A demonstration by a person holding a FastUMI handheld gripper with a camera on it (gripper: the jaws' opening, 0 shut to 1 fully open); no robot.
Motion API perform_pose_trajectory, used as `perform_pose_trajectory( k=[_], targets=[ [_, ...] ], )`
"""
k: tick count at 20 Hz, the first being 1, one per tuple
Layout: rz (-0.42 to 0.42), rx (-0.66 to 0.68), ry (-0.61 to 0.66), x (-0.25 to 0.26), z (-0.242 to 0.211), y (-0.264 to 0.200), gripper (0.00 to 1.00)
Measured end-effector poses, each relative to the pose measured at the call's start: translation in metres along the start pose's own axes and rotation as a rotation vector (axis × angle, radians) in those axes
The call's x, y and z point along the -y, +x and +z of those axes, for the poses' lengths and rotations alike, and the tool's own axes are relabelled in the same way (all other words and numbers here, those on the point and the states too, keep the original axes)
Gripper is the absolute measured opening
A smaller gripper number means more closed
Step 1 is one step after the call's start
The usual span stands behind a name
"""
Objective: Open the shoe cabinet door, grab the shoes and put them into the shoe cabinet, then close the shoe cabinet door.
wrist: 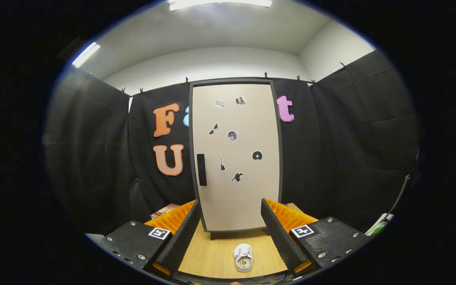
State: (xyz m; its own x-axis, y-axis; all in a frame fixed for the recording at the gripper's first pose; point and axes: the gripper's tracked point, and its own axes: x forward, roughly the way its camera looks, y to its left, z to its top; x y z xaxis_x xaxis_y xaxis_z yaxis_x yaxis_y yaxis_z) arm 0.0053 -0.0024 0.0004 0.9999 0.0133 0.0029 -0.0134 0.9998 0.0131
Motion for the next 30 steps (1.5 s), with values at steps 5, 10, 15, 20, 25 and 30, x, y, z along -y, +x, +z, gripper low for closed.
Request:
perform_pose_trajectory(
  k=[5, 10, 15, 20, 25, 30],
  targets=[
    [0.012, 0.009, 0.001, 0.004, 0.006, -0.001, 0.95],
    [0.025, -0.009, 0.012, 0.005, 0.002, 0.006, 0.95],
    [0.063, -0.011, 0.013, 0.003, 0.004, 0.012, 0.95],
    [0.077, -0.008, 0.002, 0.009, 0.005, 0.009, 0.95],
    [0.087, -0.008, 0.012, 0.006, 0.007, 0.014, 0.95],
    [0.081, 0.006, 0.013, -0.015, 0.01, 0.05, 0.95]
  ],
)
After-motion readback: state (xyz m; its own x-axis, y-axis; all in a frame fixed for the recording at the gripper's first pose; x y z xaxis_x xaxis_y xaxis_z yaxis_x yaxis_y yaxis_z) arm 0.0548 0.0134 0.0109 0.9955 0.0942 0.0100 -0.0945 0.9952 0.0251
